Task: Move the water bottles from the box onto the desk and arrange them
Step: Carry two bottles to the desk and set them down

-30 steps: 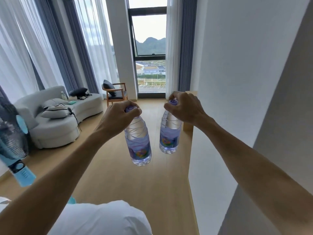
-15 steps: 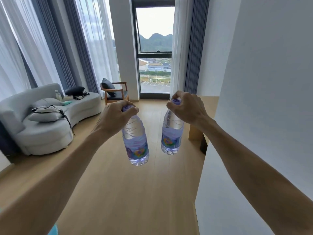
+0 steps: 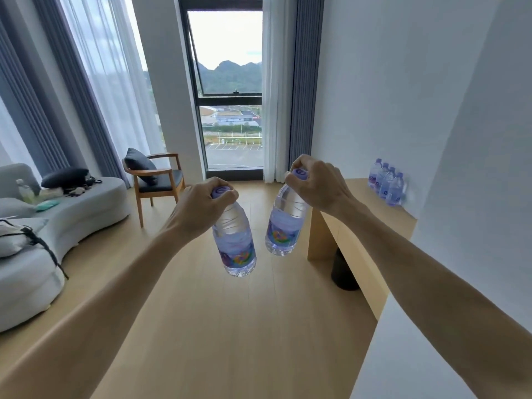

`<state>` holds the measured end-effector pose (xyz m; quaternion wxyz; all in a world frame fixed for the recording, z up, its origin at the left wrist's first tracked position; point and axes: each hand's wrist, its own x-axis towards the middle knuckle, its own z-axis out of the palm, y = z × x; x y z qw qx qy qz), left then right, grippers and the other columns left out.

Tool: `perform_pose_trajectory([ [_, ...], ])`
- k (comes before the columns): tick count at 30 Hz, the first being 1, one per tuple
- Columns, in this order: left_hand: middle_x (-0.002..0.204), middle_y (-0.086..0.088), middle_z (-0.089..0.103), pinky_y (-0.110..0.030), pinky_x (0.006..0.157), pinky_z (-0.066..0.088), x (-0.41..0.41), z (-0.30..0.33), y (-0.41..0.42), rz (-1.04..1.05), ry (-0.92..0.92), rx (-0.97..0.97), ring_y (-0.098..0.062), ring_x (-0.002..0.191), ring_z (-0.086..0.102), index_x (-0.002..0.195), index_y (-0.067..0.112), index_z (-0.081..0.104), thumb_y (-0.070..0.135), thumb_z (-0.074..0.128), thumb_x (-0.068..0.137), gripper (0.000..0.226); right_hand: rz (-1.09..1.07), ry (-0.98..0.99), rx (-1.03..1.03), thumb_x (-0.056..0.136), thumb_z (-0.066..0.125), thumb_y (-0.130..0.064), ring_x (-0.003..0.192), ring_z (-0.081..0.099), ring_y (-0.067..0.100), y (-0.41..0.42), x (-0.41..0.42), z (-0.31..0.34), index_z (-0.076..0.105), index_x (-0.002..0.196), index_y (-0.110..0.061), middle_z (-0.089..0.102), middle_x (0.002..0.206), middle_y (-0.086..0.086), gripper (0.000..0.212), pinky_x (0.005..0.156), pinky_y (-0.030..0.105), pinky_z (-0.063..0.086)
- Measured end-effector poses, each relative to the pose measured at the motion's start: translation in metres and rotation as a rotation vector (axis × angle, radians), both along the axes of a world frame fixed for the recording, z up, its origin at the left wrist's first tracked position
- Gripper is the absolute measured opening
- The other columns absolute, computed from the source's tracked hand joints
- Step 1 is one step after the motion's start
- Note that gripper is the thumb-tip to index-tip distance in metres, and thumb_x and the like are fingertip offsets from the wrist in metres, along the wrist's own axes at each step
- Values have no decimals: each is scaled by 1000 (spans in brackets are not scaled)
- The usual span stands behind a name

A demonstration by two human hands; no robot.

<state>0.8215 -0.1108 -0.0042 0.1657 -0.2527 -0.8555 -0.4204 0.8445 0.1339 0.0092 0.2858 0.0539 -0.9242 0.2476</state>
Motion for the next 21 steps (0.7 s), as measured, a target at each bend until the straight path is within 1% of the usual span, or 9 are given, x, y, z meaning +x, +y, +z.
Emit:
perform_pose_trajectory([
  [3, 81, 8, 61, -29, 62, 47, -61, -8, 15, -5, -19, 4, -10, 77, 55, 94, 21, 64, 28, 60, 93, 7, -8, -19, 19, 91, 58, -36, 71, 62, 22, 16, -57, -10, 52, 94, -21, 63, 81, 0, 16, 64, 33, 50],
  [5, 80, 8, 60, -28, 59, 46, -103, -14, 27, -18, -17, 8, -10, 76, 55, 93, 21, 63, 26, 61, 93, 6, -20, -37, 36, 89, 59, -36, 67, 60, 20, 28, -97, -19, 53, 91, -21, 61, 76, -3, 16, 61, 30, 45],
  [9, 79, 11, 60, -25, 59, 45, -190, -28, 57, -29, -2, -13, -9, 76, 55, 93, 21, 64, 24, 62, 93, 4, -14, -87, 30, 87, 61, -36, 67, 61, 19, 59, -182, -33, 56, 88, -21, 63, 75, -1, 17, 63, 32, 51],
  [10, 80, 11, 61, -26, 59, 45, -212, -30, 65, -33, -8, -22, -10, 76, 55, 93, 21, 65, 24, 62, 92, 5, -7, -95, 25, 87, 61, -36, 67, 61, 18, 68, -204, -34, 56, 87, -20, 63, 74, -2, 17, 62, 31, 51],
  [12, 80, 11, 61, -25, 57, 46, -253, -34, 82, -37, -34, -40, -9, 76, 56, 93, 22, 65, 26, 62, 92, 5, 7, -111, 23, 88, 62, -35, 65, 58, 15, 85, -245, -36, 56, 87, -21, 60, 71, -5, 16, 57, 24, 44],
  [14, 79, 10, 62, -22, 56, 45, -291, -37, 98, -49, -49, -36, -10, 75, 57, 93, 23, 65, 26, 62, 92, 4, 13, -129, 46, 88, 63, -35, 65, 58, 14, 102, -283, -35, 55, 88, -21, 60, 72, -5, 16, 55, 21, 41],
  [16, 78, 10, 62, -20, 56, 45, -328, -39, 112, -63, -57, -32, -10, 74, 58, 91, 24, 64, 27, 62, 92, 4, 11, -142, 50, 89, 62, -36, 67, 60, 16, 117, -319, -34, 55, 90, -21, 62, 77, -2, 17, 59, 23, 47],
  [18, 78, 10, 63, -21, 56, 46, -361, -40, 126, -72, -59, -30, -10, 74, 58, 90, 25, 64, 28, 62, 92, 4, -15, -139, 50, 89, 61, -38, 67, 59, 16, 132, -348, -35, 55, 92, -22, 63, 79, -1, 18, 61, 25, 48],
  [21, 77, 13, 63, -21, 55, 47, -413, -42, 152, -85, -50, -23, -9, 73, 58, 87, 31, 62, 27, 63, 92, 6, -64, -117, 11, 89, 60, -39, 63, 56, 11, 158, -390, -38, 54, 91, -23, 62, 77, -3, 17, 54, 20, 39],
])
